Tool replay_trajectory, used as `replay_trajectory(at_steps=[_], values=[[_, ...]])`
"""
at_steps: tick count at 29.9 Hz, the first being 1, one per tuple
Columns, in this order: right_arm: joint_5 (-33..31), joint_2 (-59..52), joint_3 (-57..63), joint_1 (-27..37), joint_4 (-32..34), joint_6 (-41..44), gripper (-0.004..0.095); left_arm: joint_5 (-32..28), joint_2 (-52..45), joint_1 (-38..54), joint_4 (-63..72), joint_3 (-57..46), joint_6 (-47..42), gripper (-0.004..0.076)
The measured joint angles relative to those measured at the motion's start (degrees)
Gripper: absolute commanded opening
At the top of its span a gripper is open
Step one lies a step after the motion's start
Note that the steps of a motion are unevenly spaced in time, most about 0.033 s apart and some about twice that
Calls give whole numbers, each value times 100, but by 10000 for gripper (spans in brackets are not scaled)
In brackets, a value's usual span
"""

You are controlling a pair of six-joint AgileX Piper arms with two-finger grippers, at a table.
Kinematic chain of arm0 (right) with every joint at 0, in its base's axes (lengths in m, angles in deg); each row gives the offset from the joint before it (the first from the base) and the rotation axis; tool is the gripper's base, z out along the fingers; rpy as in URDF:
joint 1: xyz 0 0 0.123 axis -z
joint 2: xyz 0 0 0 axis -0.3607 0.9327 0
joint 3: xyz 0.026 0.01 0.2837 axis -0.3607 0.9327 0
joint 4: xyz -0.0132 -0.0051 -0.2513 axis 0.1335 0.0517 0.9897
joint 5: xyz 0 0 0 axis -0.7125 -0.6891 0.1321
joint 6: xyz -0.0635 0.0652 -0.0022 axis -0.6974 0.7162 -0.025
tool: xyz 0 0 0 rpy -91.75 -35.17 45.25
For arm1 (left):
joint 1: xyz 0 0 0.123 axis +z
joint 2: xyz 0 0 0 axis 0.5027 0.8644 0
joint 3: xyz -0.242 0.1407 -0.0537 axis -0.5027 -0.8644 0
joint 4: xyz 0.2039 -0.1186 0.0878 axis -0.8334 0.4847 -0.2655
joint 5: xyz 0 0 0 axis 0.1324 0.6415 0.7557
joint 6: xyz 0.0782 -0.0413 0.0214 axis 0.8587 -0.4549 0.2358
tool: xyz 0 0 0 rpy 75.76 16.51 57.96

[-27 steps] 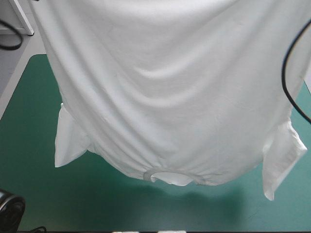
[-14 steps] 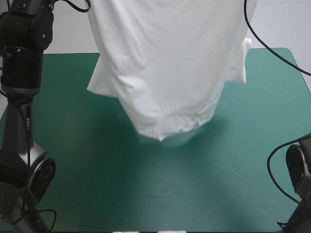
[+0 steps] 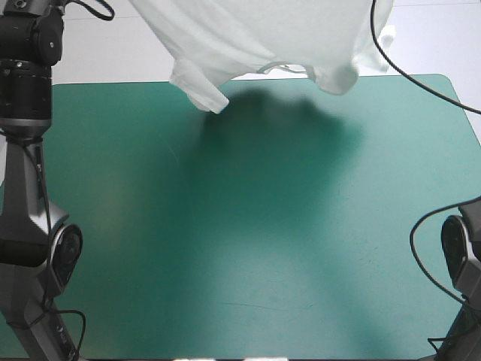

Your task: Fold the cloth

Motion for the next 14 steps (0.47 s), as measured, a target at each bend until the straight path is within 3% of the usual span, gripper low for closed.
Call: replay_trajectory(at_steps=[3,9,14], values=[[-1052,507,326,63,470,631,-14,992,552,178,409,-12,-144,21],[-2817,1579,722,88,789,849,-14,2732,1482,174,1343,-71,350,21],[-3220,1869,1480,88,693,978,-13,3800,1728,110,1636,-173,419,21]])
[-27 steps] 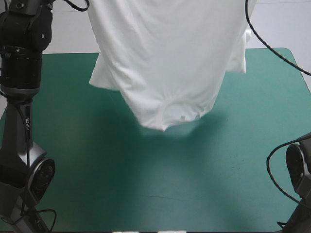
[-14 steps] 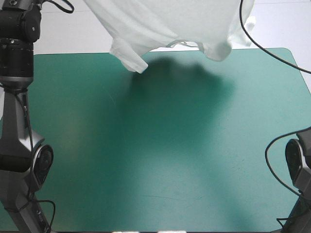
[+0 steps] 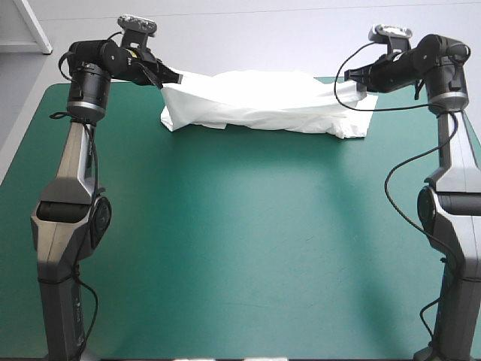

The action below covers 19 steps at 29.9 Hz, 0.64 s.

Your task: Fold the cloth

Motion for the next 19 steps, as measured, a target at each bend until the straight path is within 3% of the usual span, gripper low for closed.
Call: replay_trajectory(at_steps=[3,8,14,19], values=[[21,-373,1156,-103,275,-117,-13,367,-57,-46,46,-272,-15,21],[51,-1844,3308,-422,1055,-249,-13,378,-559,-103,-13,-1341,-58,21],[89,-3772,5525,-457,1703,-118,-14,365,-2121,-288,-386,-3620,-14,21],[129,-5401,7101,-457,1770,94,-13,369,-3475,-295,-523,-5823,-11,21]])
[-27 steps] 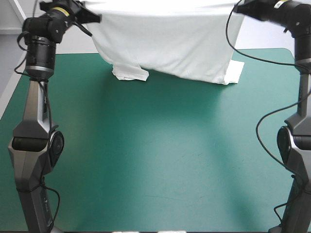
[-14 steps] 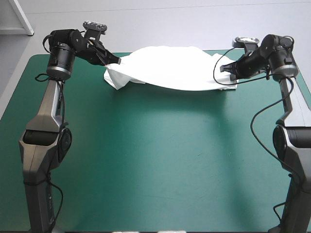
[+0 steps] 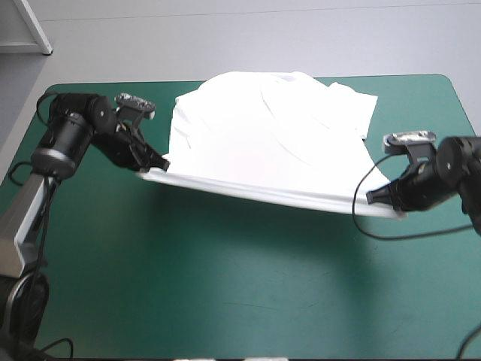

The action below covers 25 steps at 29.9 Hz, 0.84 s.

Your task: Fold the cloth

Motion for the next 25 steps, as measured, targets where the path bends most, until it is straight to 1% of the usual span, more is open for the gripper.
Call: replay_trajectory(at_steps=[3,8,11,14,17,21,25], values=[[-5,-964,826,0,-23,110,-14,0,-695,0,35,-1103,-53,21],[-26,-2005,1758,0,-219,226,-13,-26,-1702,0,59,-2501,-248,21],[-33,-2342,2276,0,-469,226,-13,-77,-2196,0,30,-3217,-398,21],[-38,-2397,2778,0,-609,226,-13,-82,-2692,0,2,-3851,-534,21],[-27,-2397,3169,-63,-654,226,-13,-82,-3163,0,2,-4252,-626,21],[-10,-2403,3392,-262,-808,226,-13,-82,-3542,0,-18,-4549,-744,21],[22,-2408,3535,-703,-929,287,-3,-89,-3745,10,-69,-4699,-741,30]])
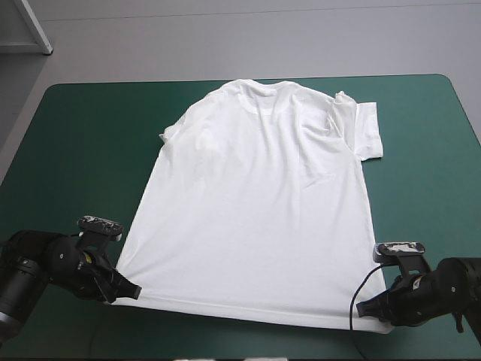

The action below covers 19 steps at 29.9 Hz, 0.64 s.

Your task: Fold the cloth

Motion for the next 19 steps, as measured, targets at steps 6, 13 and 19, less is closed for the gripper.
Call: replay_trajectory(at_steps=[6,13,19], values=[[6,0,20,-368,16,4,458,-14,-22,0,-37,-30,214,280],[6,-1,20,-380,359,17,765,-8,-45,0,-105,-30,266,542],[0,-1,-72,-380,575,134,765,-410,-45,0,-161,-30,266,540]])
